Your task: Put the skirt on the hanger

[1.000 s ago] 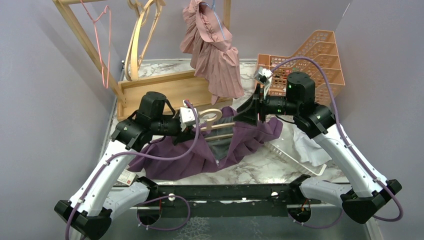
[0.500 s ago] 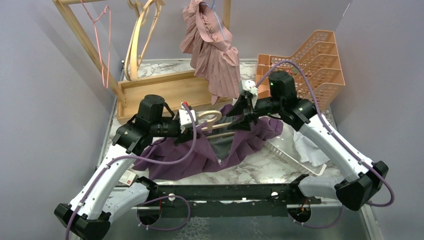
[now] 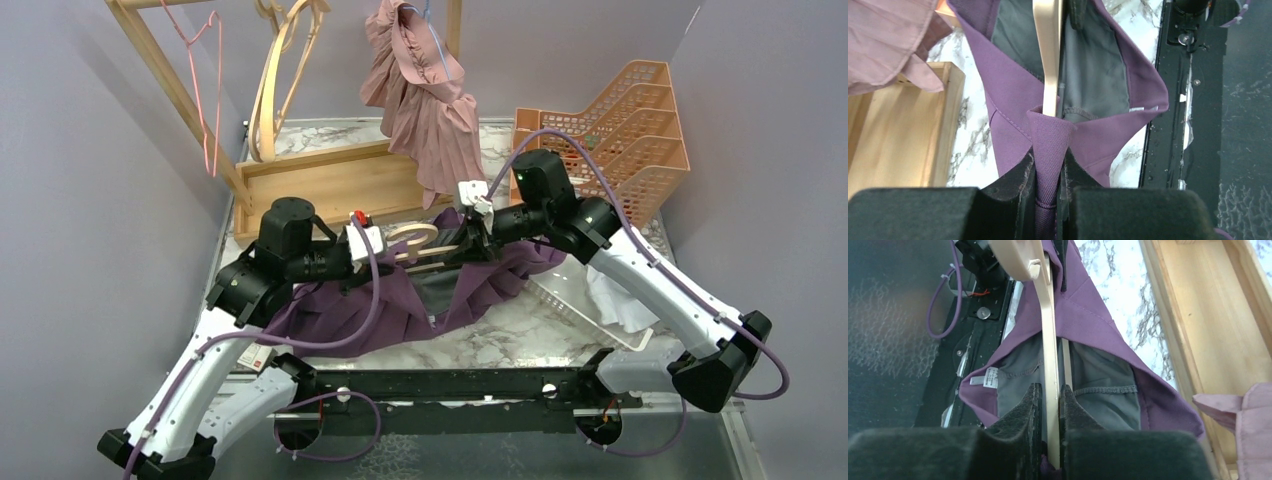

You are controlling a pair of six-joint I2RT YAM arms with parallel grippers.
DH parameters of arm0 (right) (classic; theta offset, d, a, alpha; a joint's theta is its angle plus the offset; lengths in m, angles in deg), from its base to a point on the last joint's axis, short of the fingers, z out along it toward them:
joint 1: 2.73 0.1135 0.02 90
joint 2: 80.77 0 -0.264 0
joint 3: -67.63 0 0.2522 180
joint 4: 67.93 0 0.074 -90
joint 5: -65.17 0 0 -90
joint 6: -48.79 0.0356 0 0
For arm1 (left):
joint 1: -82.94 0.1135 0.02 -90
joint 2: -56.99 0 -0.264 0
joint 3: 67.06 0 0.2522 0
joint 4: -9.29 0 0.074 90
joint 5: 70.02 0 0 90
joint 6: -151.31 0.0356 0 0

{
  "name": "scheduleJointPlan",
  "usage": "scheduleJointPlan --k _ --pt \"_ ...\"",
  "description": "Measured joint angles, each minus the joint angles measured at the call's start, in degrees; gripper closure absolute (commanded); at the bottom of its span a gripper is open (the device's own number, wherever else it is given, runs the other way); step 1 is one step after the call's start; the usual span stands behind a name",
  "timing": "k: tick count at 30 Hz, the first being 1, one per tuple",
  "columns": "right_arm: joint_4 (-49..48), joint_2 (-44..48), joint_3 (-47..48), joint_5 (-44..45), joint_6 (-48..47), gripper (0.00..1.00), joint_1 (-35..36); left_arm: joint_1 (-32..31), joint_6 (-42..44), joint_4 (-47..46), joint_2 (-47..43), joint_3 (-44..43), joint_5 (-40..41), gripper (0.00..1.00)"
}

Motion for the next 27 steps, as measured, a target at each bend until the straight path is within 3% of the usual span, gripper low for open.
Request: scheduleJointPlan --k 3,8,12,17,22,27 --pt "-0.42 1.14 0.09 0.48 0.04 0.99 0.68 -0.61 -0.57 0.11 -1.75 -0.66 2.75 0.66" --pt "-0.11 6.6 0.07 2.86 3.08 0.99 0.04 -0.31 -3.15 0.15 -6.12 -5.33 10.56 0.61" --pt "-1.09 11.17 0.28 3.06 6.73 0.99 -0.2 -0.33 -4.68 0.59 -8.83 -8.39 13.84 0.43" --pt "-2.29 10.16 3.17 2.67 13.51 0.99 -0.2 -0.31 -7.26 0.98 -7.21 -15.19 14.4 0.24" --pt "-4.22 5.29 7.56 2.03 21.0 0.99 -0.2 -0.26 -7.52 -0.9 -4.7 -22.73 13.55 0.25" --pt "-6.23 2.34 8.68 2.03 26.67 0.99 -0.2 -0.26 -7.82 -4.92 -3.65 -24.52 9.01 0.31"
